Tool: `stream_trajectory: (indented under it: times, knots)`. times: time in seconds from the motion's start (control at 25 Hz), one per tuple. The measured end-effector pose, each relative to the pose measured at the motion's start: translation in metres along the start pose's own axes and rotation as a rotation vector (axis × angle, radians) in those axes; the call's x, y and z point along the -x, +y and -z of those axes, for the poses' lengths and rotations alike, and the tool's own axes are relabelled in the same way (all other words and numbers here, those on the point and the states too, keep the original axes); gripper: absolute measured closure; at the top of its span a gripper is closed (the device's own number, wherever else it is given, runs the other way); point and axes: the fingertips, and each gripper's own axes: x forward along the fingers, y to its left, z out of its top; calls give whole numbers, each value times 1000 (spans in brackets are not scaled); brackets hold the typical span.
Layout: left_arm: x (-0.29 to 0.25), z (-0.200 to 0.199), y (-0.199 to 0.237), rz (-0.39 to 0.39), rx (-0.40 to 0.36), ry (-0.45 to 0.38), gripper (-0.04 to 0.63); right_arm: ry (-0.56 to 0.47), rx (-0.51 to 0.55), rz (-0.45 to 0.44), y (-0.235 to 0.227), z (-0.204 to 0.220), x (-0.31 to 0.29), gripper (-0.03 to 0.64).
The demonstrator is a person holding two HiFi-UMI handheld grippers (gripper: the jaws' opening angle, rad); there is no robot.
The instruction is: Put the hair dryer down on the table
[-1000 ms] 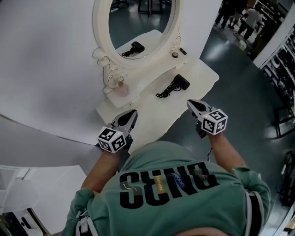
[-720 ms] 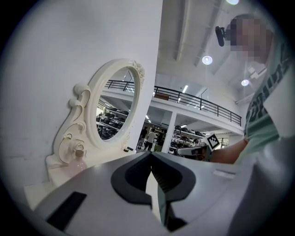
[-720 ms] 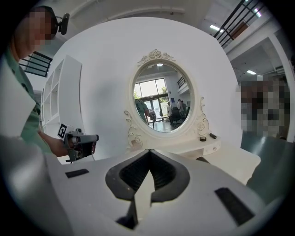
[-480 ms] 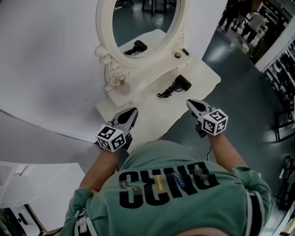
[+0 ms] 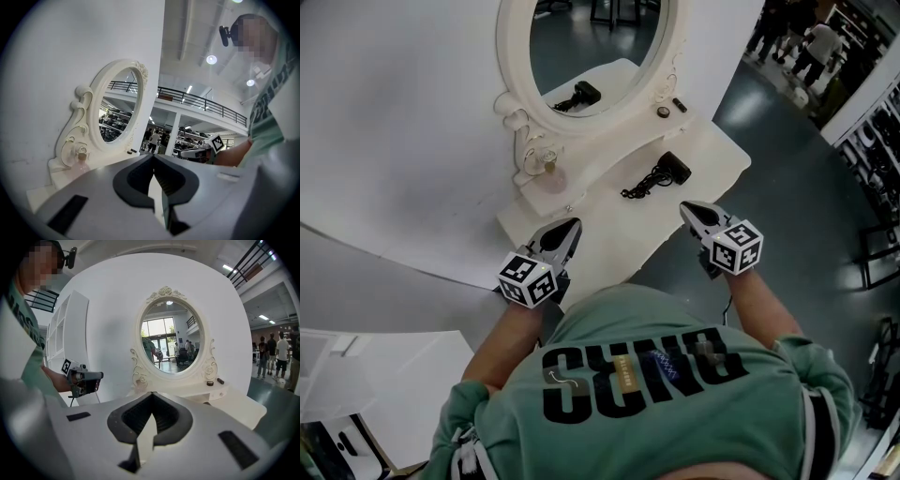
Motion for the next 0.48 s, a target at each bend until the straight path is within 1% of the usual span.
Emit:
stream_trajectory:
  times: [0.48]
  knots:
    - [3,1,1,-5,10,-5,584,-3,6,-1,2,-1,0,623]
